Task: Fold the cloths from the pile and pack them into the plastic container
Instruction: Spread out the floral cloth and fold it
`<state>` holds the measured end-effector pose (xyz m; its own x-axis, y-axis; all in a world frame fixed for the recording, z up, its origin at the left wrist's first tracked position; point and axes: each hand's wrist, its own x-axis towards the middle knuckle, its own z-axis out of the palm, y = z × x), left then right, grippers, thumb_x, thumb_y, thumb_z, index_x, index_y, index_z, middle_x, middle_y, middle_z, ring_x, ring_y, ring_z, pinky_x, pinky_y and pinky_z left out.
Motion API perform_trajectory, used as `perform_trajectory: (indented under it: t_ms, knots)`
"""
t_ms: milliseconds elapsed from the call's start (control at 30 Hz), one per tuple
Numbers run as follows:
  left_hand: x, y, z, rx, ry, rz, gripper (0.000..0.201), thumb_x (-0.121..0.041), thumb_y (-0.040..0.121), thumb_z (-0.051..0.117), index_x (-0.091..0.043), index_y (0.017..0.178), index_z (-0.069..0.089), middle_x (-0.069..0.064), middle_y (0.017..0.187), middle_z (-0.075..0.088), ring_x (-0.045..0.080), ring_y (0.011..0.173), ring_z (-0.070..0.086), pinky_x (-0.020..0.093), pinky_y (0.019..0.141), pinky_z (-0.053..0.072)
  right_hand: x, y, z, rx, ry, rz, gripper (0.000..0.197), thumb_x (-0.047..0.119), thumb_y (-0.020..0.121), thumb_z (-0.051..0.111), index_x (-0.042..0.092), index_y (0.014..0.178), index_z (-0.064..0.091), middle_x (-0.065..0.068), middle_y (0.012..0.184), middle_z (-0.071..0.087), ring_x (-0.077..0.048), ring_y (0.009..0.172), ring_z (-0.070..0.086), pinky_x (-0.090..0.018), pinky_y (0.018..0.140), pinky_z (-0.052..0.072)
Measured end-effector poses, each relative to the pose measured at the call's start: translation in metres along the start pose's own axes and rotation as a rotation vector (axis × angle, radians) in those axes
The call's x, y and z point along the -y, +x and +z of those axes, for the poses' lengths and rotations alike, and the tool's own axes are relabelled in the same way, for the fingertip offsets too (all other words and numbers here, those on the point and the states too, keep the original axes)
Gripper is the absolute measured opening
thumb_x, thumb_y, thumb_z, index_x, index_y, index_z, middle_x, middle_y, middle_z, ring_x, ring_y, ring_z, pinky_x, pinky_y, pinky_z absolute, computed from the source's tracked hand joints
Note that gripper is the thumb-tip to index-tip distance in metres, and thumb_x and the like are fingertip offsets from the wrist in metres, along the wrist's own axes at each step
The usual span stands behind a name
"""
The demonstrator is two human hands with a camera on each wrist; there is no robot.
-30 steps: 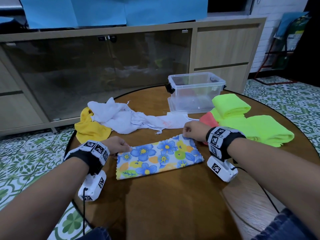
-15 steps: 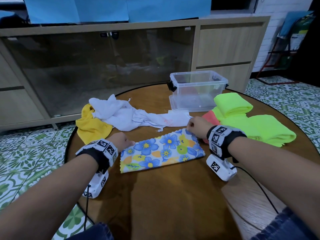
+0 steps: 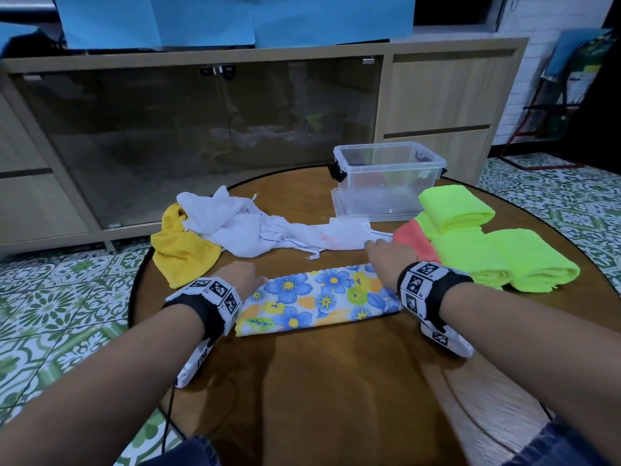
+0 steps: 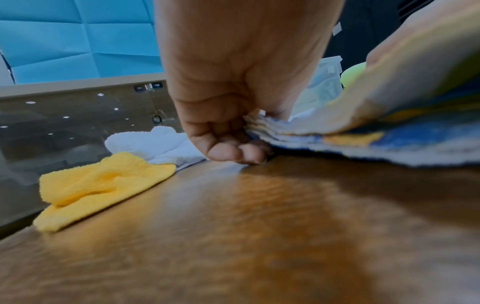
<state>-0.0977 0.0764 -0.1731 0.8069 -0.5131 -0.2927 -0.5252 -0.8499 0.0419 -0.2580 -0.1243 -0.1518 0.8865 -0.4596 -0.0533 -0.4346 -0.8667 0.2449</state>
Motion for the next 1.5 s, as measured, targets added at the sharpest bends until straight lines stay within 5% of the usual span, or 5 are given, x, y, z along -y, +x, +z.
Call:
perform_trajectory:
  t_ms: [233,633,967,1200,1500]
  knots:
    - [0.001,0.003,0.000,0.009,-0.088,-0.075,0.037,-0.037,0.100,0.037,-0.005,0.090,0.049,0.006,0.081,0.047,0.024,0.089,0.049,0.026,0.072,0.033,0.059,-0.029,-0.001,0.270,0.319,-0.441,0.064,0.039,0.102,0.029,0.007,0.150,0.001,-0.010,0.158,-0.007,-0.027,0.146,0.000,-0.037,0.116,0.008]
    - [0.001,-0.006,-0.005,-0.023,-0.180,-0.135,0.040,-0.026,0.101,0.035,-0.003,0.132,0.043,0.012,0.112,0.052,0.028,0.118,0.051,0.029,0.090,0.043,-0.002,-0.012,0.034,0.431,0.298,-0.092,0.074,0.055,0.097,0.021,0.014,0.149,-0.012,-0.006,0.157,-0.018,-0.025,0.145,-0.011,-0.041,0.119,0.002]
    - [0.027,-0.011,-0.016,0.357,-0.703,-0.181,0.035,-0.031,0.077,0.076,-0.005,0.076,0.052,0.014,0.054,0.050,0.023,0.042,0.046,0.034,0.057,0.049,0.062,-0.024,-0.008,0.236,0.335,-0.365,0.070,0.044,0.101,0.026,0.005,0.150,-0.006,-0.010,0.157,-0.015,-0.024,0.145,-0.012,-0.035,0.119,0.001]
    - [-0.003,-0.025,-0.026,0.041,-0.639,-0.010,0.057,-0.015,0.089,0.059,-0.015,0.136,0.025,0.007,0.060,0.039,0.015,0.034,0.040,0.020,0.033,0.032,0.115,-0.009,-0.001,0.366,0.261,-0.432,0.067,0.050,0.099,0.021,0.015,0.151,-0.004,-0.007,0.157,-0.014,-0.028,0.145,-0.011,-0.048,0.118,0.005]
    - [0.026,-0.024,-0.029,-0.026,-0.414,-0.088,0.079,-0.029,0.088,0.063,-0.006,0.146,0.015,0.018,0.138,0.044,0.034,0.119,0.052,0.037,0.085,0.047,0.053,-0.007,0.018,0.387,0.242,-0.245,0.073,0.059,0.096,0.020,0.021,0.150,-0.010,-0.002,0.157,-0.019,-0.024,0.145,-0.014,-0.045,0.118,-0.001]
